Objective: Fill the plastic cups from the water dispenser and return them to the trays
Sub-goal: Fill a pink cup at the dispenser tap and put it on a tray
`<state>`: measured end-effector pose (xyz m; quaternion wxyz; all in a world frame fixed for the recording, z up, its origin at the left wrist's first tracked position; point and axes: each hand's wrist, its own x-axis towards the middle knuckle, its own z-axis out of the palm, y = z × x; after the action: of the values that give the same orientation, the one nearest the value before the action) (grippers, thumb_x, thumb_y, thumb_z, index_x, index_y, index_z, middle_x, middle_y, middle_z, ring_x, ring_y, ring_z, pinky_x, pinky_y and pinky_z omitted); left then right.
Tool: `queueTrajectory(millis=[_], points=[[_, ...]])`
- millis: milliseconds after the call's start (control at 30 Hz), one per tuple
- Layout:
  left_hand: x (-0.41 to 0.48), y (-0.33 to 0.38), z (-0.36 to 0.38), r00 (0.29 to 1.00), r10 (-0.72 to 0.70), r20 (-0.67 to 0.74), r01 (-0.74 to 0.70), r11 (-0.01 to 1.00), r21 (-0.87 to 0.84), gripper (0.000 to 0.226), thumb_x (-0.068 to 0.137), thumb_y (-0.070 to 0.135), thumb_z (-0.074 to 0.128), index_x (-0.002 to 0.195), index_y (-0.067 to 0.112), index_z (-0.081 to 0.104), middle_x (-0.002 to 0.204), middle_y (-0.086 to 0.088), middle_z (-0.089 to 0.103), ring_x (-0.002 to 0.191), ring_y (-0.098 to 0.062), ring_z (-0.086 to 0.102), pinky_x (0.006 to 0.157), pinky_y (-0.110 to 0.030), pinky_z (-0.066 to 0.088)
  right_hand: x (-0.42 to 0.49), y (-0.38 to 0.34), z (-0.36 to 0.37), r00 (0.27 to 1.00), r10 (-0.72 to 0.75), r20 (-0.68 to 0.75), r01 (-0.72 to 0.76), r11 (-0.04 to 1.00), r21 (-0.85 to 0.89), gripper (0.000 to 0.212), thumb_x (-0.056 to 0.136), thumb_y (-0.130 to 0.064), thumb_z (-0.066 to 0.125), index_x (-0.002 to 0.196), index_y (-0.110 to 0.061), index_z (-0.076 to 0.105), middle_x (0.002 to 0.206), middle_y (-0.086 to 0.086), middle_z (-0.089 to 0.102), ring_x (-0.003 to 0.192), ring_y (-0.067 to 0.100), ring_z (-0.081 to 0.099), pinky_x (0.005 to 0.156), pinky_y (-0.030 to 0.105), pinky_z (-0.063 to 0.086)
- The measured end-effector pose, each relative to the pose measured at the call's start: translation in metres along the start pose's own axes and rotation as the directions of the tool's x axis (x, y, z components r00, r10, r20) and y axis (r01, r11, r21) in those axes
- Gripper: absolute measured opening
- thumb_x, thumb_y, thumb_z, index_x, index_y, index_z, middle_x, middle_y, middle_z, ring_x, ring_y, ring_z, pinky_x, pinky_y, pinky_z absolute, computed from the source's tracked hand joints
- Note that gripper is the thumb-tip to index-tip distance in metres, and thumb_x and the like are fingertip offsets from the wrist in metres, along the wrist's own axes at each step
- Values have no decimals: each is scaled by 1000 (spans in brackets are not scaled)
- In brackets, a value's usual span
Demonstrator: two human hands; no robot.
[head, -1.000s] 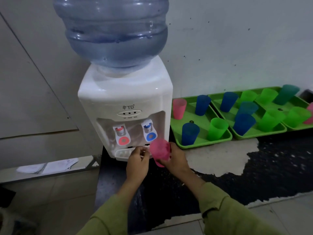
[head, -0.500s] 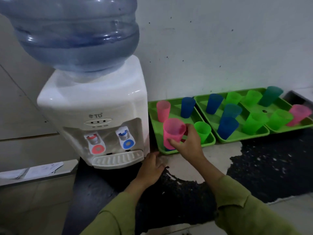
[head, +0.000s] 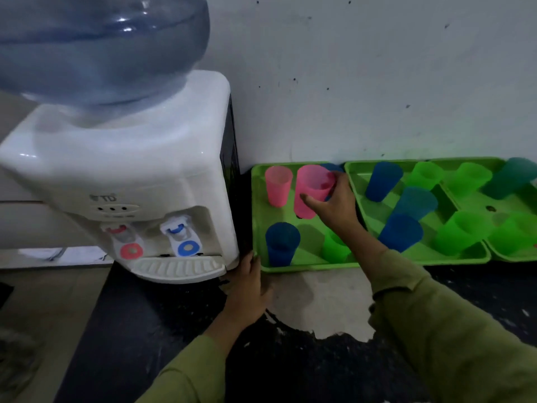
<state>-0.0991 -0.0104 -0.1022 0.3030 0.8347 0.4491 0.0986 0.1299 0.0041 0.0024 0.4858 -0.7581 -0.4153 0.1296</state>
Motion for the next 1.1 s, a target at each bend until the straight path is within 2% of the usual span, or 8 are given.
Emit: queueTrajectory(millis=[100,233,433,700,833,933,1000,1100], points=[[1,-1,3,999,8,-39,-7,1000,26,69,92,37,50,147,9,20,156,-1,1,143,-17,13,114,-25,17,18,17,7,996,-4,93,13,995,-103,79,64,-27,82,128,-6,41,116,14,55,102,26,54,82,26,40],[0,-2,4,998,10,-57,-7,999,48,69,91,38,50,148,13,19,157,1,3,142,-18,16,116,-33,23,32,32,17,976,26,218,27,971,-238,75,63,-24,81,123,-4,40,116,16,57,104,32,58,77,26,41],[-1,-2,4,995,24,-97,-21,999,32,63,92,34,51,146,13,27,156,1,12,141,-15,21,113,-22,21,37,39,23,908,166,385,21,899,-437,75,67,-35,79,119,-3,35,117,20,57,108,38,56,88,45,49],[5,10,1,986,-44,-160,42,999,-14,57,92,28,53,142,11,34,149,-1,28,136,-16,30,111,-20,22,41,42,11,854,241,462,14,875,-483,85,65,-36,82,124,-2,31,121,20,55,111,37,55,92,46,48],[7,15,1,982,-46,-185,43,999,-16,55,89,21,55,140,8,38,145,-5,32,131,-17,36,109,-19,24,47,46,5,828,243,505,32,879,-475,90,63,-38,84,125,1,32,124,22,54,113,36,54,89,39,46],[9,16,3,972,-56,-228,49,998,-34,51,88,19,57,136,7,43,138,-6,38,125,-17,42,108,-26,33,56,44,3,847,215,486,0,915,-404,87,67,-51,76,126,1,40,122,17,56,111,31,55,84,33,43],[11,15,4,965,-64,-254,57,998,-36,50,88,20,59,134,6,45,135,-6,39,123,-17,44,106,-27,36,66,42,0,910,172,377,-41,943,-331,74,71,-54,71,120,-2,50,113,13,61,104,27,57,80,30,42],[14,15,7,957,-75,-280,66,997,-38,49,88,22,60,133,8,46,135,-5,40,123,-16,43,104,-26,35,88,46,-6,980,45,194,15,955,-296,39,82,-17,66,114,1,56,111,21,63,105,35,59,90,36,44]])
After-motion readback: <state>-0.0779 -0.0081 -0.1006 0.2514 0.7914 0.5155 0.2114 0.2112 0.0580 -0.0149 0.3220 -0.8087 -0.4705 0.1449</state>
